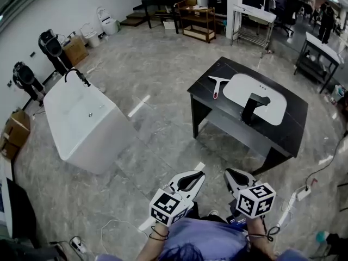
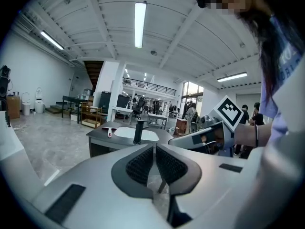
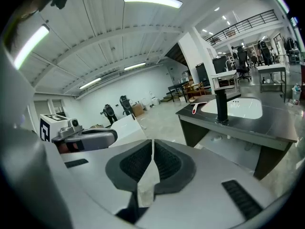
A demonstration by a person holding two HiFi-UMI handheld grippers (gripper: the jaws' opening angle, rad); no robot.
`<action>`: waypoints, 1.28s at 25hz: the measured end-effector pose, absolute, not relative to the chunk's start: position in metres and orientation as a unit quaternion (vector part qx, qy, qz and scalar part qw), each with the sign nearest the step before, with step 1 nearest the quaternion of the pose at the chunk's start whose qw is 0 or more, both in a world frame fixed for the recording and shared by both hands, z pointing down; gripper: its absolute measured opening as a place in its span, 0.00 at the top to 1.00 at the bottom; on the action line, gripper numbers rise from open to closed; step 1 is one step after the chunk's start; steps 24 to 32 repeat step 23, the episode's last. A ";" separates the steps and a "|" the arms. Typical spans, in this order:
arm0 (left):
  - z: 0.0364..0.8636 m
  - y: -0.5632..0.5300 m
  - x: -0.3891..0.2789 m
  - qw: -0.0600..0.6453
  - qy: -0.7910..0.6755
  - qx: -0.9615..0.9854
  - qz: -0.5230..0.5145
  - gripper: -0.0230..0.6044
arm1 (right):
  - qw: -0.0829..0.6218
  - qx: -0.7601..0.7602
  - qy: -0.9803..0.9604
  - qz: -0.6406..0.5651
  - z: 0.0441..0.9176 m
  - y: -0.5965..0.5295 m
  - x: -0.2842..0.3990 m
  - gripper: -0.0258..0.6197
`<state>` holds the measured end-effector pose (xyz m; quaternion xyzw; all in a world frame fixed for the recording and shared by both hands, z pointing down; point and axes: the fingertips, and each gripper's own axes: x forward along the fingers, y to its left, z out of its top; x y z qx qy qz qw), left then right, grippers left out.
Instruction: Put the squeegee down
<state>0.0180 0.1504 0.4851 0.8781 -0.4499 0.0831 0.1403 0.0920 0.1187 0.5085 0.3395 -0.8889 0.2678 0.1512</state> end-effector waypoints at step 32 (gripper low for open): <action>0.487 0.195 0.085 0.122 -0.441 0.883 0.108 0.92 | 0.129 0.345 -0.891 0.267 0.509 0.157 0.160 0.92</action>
